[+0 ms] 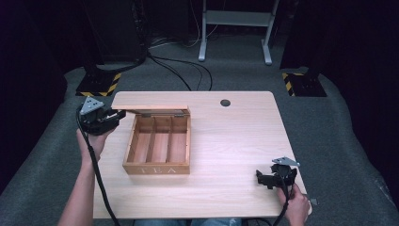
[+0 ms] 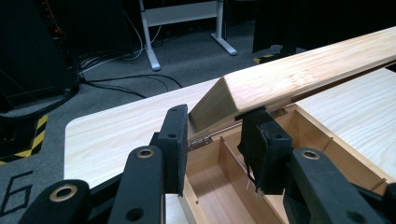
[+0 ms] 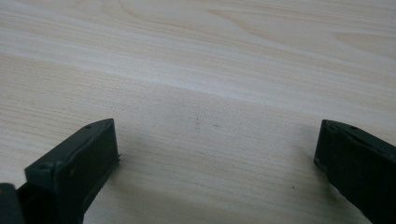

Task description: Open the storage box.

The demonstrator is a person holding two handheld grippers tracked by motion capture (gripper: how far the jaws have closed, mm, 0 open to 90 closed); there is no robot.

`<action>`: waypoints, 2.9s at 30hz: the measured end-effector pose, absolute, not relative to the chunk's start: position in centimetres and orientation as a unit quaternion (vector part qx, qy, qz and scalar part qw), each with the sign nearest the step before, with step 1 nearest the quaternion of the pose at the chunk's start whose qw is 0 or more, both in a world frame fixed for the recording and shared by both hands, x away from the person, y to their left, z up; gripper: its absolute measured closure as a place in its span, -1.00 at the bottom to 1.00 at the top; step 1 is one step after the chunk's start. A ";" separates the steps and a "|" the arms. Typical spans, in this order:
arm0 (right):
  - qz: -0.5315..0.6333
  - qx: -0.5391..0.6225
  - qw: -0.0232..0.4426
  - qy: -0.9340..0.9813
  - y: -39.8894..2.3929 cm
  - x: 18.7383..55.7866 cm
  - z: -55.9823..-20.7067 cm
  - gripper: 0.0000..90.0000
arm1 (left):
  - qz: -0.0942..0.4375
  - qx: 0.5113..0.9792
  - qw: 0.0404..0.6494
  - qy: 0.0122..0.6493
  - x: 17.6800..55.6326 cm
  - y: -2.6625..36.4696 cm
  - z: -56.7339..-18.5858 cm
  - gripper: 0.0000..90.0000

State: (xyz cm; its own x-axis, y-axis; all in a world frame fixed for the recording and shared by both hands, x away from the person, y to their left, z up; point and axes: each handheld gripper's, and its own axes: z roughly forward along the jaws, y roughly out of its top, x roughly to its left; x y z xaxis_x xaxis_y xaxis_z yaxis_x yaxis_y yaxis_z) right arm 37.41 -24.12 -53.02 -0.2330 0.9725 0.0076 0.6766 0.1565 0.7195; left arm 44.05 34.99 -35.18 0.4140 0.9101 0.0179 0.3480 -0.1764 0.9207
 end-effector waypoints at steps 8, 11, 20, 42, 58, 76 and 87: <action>0.309 0.571 0.239 0.722 -24.1 37.4 -53.0 -1.00 | 0.305 0.704 0.461 0.447 44.0 35.0 -35.2 0.37; 0.309 0.571 0.240 0.722 -24.1 37.4 -53.0 -1.00 | 0.305 0.704 0.461 0.447 44.0 35.0 -35.2 0.37; 0.309 0.571 0.240 0.721 -24.1 37.4 -53.0 -1.00 | 0.306 0.703 0.461 0.446 44.0 35.0 -35.2 0.37; 0.309 0.571 0.239 0.722 -24.1 37.4 -53.0 -1.00 | 0.304 0.705 0.460 0.446 44.0 35.0 -35.2 0.37; 0.310 0.571 0.239 0.722 -24.1 37.4 -53.0 -1.00 | 0.306 0.705 0.459 0.445 43.9 35.0 -35.2 0.37; 0.309 0.571 0.239 0.722 -24.1 37.4 -53.0 -1.00 | 0.307 0.706 0.460 0.443 43.7 35.0 -35.4 0.36; 0.309 0.572 0.239 0.721 -24.1 37.4 -53.0 -1.00 | 0.309 0.706 0.460 0.441 42.9 35.0 -36.0 0.35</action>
State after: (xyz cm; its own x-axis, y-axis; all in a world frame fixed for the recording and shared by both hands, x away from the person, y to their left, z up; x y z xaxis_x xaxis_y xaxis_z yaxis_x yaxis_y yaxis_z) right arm 37.40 -24.11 -53.02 -0.2314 0.9728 0.0085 0.6777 0.1549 0.7188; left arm 42.90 34.96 -36.00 0.4201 0.9069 0.0305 0.3397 -0.1883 0.9215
